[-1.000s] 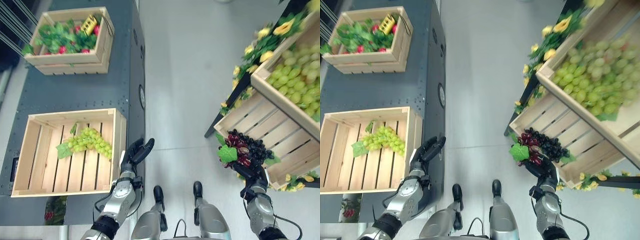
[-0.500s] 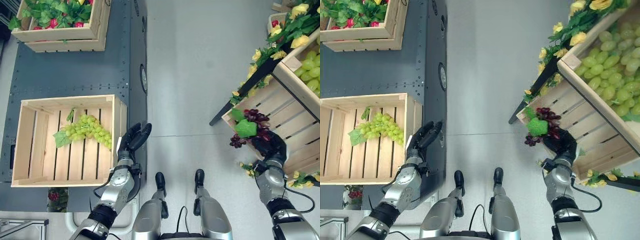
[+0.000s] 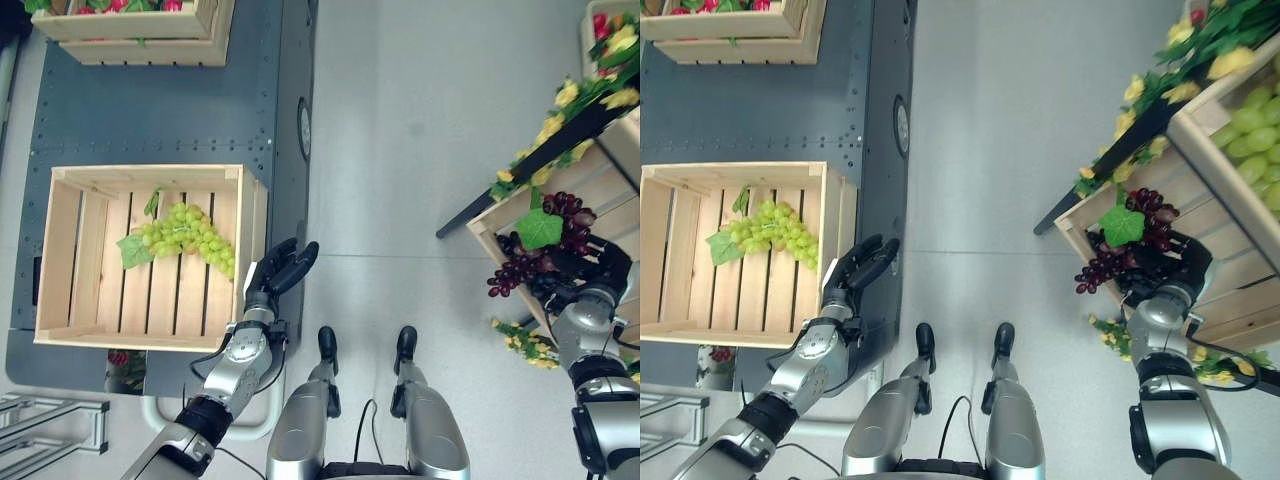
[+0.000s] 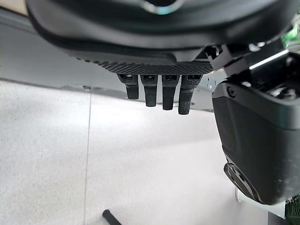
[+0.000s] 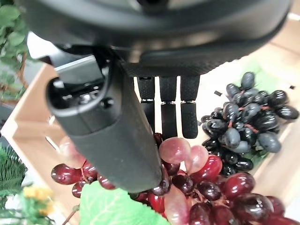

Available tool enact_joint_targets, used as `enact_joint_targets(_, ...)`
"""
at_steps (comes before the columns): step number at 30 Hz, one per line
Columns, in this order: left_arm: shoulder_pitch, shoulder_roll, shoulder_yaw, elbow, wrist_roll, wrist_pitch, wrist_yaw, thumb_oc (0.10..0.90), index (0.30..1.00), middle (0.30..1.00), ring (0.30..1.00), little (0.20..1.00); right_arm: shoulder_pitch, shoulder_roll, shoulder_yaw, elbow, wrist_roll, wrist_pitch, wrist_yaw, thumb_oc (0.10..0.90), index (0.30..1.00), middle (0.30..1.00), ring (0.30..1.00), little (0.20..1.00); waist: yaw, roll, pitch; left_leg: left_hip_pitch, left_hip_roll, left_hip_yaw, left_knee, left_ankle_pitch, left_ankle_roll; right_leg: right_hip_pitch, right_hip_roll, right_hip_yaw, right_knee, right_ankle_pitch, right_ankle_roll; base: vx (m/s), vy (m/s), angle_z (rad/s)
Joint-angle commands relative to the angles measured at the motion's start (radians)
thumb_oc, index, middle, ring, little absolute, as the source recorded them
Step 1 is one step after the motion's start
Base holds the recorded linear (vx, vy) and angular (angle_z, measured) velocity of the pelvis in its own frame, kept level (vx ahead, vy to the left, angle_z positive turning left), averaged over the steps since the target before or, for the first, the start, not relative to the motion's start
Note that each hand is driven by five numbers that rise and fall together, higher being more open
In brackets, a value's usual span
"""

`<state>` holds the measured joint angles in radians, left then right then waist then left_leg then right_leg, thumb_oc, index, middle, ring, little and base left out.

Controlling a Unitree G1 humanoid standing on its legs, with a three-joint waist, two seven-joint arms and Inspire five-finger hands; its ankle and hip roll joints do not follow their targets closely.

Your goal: Pick up the fruits from the basket on one side to the basket on the other side

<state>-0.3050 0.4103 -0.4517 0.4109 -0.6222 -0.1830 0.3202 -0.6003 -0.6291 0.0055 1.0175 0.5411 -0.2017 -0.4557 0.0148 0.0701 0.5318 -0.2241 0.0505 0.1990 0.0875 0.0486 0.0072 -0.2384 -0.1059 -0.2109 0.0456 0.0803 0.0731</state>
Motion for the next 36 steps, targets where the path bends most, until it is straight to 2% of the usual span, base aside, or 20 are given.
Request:
enact_joint_targets(1,-0.006,0.008,0.006,-0.137,0.003,-0.092,0.022,0.800,0.900,0.900,0.900,0.900,-0.037,-0.204,-0.010,-0.061,-0.065,-0.061,-0.101,0.400,0.300,0.300,0.300,0.300,-0.037,-0.018,-0.012,-0.127,0.002,0.017,0.420,-0.279,-0.010,-0.102,-0.024,-0.045,0.408,-0.250,-0.063,-0.07,0.064,-0.08)
enact_joint_targets(4,-0.008,0.011,0.000,-0.146,-0.004,-0.082,0.033,0.800,0.900,0.900,0.900,0.900,-0.025,-0.226,-0.024,-0.060,-0.063,-0.052,-0.115,0.400,0.300,0.300,0.300,0.300,-0.042,-0.030,-0.012,-0.210,0.017,0.017,0.555,-0.346,0.012,-0.177,-0.038,-0.041,0.532,-0.295,-0.080,-0.04,0.041,0.06)
enact_joint_targets(8,0.006,0.009,-0.007,-0.137,-0.005,-0.080,0.030,0.800,0.900,0.900,0.900,0.900,-0.014,-0.249,-0.044,-0.059,-0.063,-0.032,-0.135,0.400,0.300,0.300,0.300,0.300,-0.044,-0.037,-0.012,-0.262,0.013,-0.002,0.625,-0.375,0.026,-0.228,-0.043,-0.027,0.600,-0.312,-0.085,-0.02,0.048,0.08)
enact_joint_targets(12,0.031,0.014,-0.015,-0.152,-0.001,-0.084,0.030,0.800,0.900,0.900,0.900,0.900,0.003,-0.289,-0.055,-0.068,-0.109,0.020,-0.159,0.400,0.300,0.300,0.300,0.300,-0.040,-0.043,-0.012,-0.288,0.001,-0.017,0.643,-0.379,0.036,-0.258,-0.037,-0.008,0.628,-0.314,-0.083,-0.01,0.062,-0.04)
enact_joint_targets(18,0.050,0.037,-0.010,-0.161,-0.006,-0.083,0.038,0.800,0.900,0.900,0.900,0.900,0.037,-0.358,-0.084,-0.017,-0.154,0.109,-0.198,0.400,0.300,0.300,0.300,0.300,-0.045,-0.050,-0.012,-0.299,0.018,-0.010,0.670,-0.378,0.038,-0.267,-0.030,-0.003,0.642,-0.313,-0.083,0.01,0.004,-0.05)
enact_joint_targets(22,0.051,0.043,-0.016,-0.160,-0.008,-0.079,0.036,0.800,0.900,0.900,0.900,0.900,0.050,-0.384,-0.105,-0.008,-0.161,0.112,-0.209,0.400,0.300,0.300,0.300,0.300,-0.052,-0.049,-0.012,-0.288,0.024,-0.003,0.666,-0.362,0.031,-0.258,-0.028,0.002,0.633,-0.312,-0.082,0.03,-0.006,0.02)
enact_joint_targets(25,0.053,0.045,-0.016,-0.153,-0.009,-0.081,0.031,0.800,0.900,0.900,0.900,0.900,0.055,-0.399,-0.100,-0.040,-0.227,0.133,-0.228,0.400,0.300,0.300,0.300,0.300,-0.059,-0.051,-0.012,-0.280,0.026,0.004,0.660,-0.356,0.029,-0.254,-0.027,0.007,0.627,-0.310,-0.080,0.00,0.008,-0.01)
enact_joint_targets(30,0.064,0.044,-0.012,-0.165,-0.002,-0.077,0.027,0.800,0.900,0.900,0.900,0.900,0.070,-0.434,-0.043,-0.115,-0.360,0.217,-0.231,0.400,0.300,0.300,0.300,0.300,-0.069,-0.062,-0.012,-0.270,0.039,0.021,0.659,-0.351,0.028,-0.248,-0.020,0.013,0.619,-0.308,-0.080,0.01,0.007,-0.04)
enact_joint_targets(36,0.057,0.053,-0.022,-0.190,0.025,-0.063,0.021,0.800,0.900,0.900,0.900,0.900,0.052,-0.437,0.022,-0.180,-0.378,0.236,-0.193,0.400,0.300,0.300,0.300,0.300,-0.072,-0.074,-0.012,-0.281,0.048,0.029,0.670,-0.352,0.030,-0.259,-0.012,0.012,0.606,-0.298,-0.077,0.01,-0.010,-0.02)
